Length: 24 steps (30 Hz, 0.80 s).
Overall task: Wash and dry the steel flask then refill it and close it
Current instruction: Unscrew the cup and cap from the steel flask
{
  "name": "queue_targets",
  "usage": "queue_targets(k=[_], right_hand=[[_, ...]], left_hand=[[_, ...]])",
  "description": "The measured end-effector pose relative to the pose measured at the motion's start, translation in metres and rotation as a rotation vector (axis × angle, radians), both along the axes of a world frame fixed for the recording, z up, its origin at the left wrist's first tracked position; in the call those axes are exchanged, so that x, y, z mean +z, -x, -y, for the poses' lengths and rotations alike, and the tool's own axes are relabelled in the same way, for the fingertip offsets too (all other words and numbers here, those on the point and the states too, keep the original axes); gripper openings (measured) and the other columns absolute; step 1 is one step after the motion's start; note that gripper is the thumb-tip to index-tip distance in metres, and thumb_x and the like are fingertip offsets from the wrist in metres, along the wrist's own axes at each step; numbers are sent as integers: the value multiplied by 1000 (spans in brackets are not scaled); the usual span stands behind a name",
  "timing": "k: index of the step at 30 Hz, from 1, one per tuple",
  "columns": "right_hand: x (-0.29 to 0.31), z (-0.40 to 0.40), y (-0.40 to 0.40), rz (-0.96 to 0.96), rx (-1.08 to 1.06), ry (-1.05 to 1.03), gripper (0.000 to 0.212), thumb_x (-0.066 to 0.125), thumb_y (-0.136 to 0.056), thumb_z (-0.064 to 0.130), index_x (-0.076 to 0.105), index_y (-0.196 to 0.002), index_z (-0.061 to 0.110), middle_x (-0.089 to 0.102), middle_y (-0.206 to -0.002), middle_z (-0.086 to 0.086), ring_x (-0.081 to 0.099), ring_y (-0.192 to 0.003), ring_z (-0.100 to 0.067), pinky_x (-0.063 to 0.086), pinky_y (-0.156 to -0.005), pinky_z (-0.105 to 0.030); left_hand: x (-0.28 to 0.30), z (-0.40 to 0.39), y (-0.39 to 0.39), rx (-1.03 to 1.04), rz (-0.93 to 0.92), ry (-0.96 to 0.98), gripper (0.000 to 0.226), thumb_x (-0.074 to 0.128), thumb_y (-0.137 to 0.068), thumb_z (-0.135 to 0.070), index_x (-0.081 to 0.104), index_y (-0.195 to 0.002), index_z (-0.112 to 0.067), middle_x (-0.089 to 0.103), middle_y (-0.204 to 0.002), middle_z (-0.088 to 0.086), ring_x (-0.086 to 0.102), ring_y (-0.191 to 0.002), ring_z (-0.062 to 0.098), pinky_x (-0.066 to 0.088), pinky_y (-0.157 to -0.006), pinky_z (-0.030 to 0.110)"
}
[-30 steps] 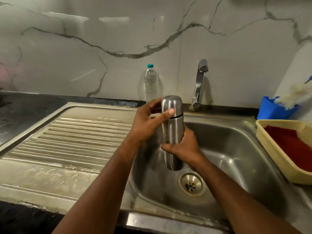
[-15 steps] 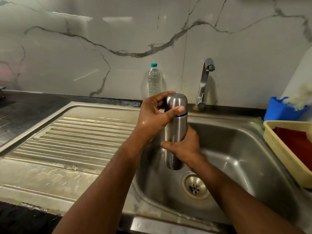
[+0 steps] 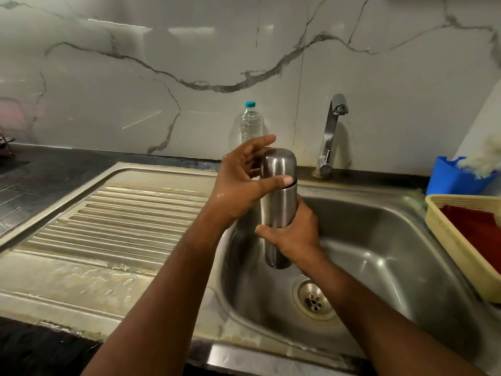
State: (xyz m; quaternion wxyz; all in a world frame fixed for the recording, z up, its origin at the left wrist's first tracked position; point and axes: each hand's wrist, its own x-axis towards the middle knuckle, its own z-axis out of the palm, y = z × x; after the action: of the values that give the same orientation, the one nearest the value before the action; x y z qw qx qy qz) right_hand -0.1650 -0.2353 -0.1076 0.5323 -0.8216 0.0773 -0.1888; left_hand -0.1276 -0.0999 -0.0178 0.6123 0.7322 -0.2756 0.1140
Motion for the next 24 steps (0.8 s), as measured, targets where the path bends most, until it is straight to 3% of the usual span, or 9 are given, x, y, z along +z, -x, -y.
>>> queue_targets(k=[2, 4, 8, 10, 14, 20, 24], right_hand=[[-1, -1, 1, -1, 20, 20, 91, 95, -54, 40, 53, -133, 29, 67, -115, 6, 67, -99, -11, 62, -85, -36], [-1, -2, 1, -3, 38, 27, 89, 97, -56, 37, 53, -133, 28, 67, -114, 6, 67, -99, -12, 62, -86, -38], [-2, -1, 3, 7, 58, 7, 83, 97, -56, 33, 56, -128, 29, 67, -111, 8, 67, -98, -9, 63, -84, -37], [-3, 1, 2, 9, 59, 10, 85, 97, -56, 33, 55, -130, 28, 66, -111, 8, 67, -97, -9, 63, -84, -37], [-4, 2, 0, 13, 59, 9, 88, 96, -55, 37, 54, -132, 29, 66, -112, 7, 67, -97, -10, 63, -83, -37], [-5, 2, 0, 19, 83, 33, 85, 97, -55, 35, 55, -129, 30, 67, -109, 10, 67, -95, -7, 61, -83, -33], [-6, 3, -1, 35, 75, 46, 84, 97, -54, 34, 56, -127, 30, 67, -108, 10, 67, -93, -5, 59, -80, -29]], left_hand=[[-3, 4, 2, 155, 54, -27, 85, 99, -61, -43, 64, -137, -25, 70, -127, -10, 68, -117, 8, 61, -97, 29], [-6, 7, 3, 173, 89, -78, 87, 97, -62, -50, 61, -139, -28, 63, -132, -10, 64, -120, 8, 59, -95, 22], [2, -7, 2, -166, 4, -115, 82, 80, -77, -13, 49, -153, -24, 57, -145, 1, 55, -136, 16, 53, -110, 41], [6, -14, 0, -170, 16, -151, 78, 79, -78, -6, 53, -151, -19, 63, -140, 2, 61, -131, 19, 54, -109, 45], [7, -12, 0, 51, 68, -161, 75, 98, -71, -27, 66, -139, -22, 72, -128, -9, 69, -118, 8, 60, -100, 37], [7, -5, 0, 253, 203, -153, 81, 95, -61, -58, 71, -131, -25, 69, -120, -10, 67, -109, 3, 58, -90, 18], [14, -4, 0, 297, 136, -111, 73, 92, -67, -58, 72, -129, -27, 70, -120, -6, 69, -108, 8, 60, -92, 26]])
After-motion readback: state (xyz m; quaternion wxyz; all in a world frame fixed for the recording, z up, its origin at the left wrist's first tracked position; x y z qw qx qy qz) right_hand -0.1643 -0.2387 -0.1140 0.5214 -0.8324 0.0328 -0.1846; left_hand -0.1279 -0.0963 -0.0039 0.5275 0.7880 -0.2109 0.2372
